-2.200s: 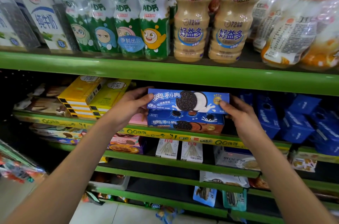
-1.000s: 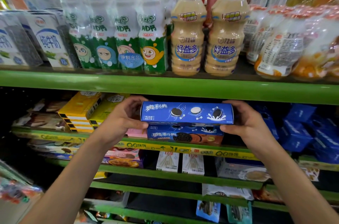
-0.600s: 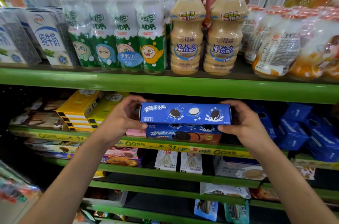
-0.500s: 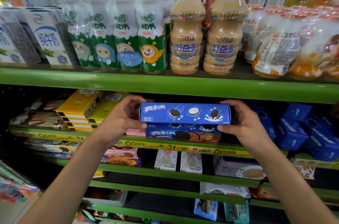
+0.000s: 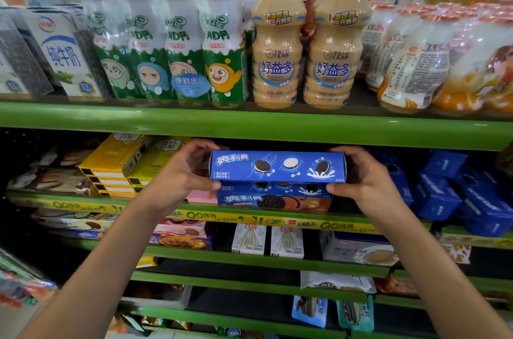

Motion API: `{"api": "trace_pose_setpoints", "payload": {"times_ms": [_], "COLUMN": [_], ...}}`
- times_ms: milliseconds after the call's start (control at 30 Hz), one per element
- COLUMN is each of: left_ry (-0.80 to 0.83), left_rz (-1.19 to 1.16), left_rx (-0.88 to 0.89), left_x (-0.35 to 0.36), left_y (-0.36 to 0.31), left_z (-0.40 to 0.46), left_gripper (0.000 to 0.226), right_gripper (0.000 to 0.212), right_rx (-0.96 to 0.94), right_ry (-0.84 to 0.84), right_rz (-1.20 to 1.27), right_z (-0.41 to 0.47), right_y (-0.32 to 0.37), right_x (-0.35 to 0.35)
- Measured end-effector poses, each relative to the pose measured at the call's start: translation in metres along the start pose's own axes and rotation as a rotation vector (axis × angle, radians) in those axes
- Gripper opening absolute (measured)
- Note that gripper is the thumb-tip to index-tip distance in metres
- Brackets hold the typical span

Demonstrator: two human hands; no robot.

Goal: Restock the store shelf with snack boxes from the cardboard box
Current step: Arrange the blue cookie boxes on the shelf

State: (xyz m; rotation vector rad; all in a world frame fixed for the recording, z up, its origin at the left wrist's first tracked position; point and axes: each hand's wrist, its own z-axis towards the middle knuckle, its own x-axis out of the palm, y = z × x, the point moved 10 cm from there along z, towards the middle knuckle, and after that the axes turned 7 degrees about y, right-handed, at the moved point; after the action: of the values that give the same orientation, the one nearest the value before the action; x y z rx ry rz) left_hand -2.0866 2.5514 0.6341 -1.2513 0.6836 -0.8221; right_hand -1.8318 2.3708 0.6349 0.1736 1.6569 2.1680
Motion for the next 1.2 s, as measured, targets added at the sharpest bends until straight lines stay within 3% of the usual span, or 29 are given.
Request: {"api": "trace_pose_setpoints", "payload": {"times_ms": [433, 1200], "left_ry": [-0.006, -0.110], "left_rz": [0.166, 0.171], "left_rx": [-0.182, -0.127], "left_x": [0.003, 0.000], "left_y": [0.014, 0.007], "left_z": [0.002, -0.009], "left_gripper": [0.059, 0.056], "right_gripper": [0.063, 0.070], "right_rx": [0.172, 0.196], "right_ry": [-0.011, -0.019], "right_rz": [0.005, -0.012], "right_z": [-0.002, -0.013], "right_y": [-0.024, -0.028], "right_x": [0.000, 0.003]}}
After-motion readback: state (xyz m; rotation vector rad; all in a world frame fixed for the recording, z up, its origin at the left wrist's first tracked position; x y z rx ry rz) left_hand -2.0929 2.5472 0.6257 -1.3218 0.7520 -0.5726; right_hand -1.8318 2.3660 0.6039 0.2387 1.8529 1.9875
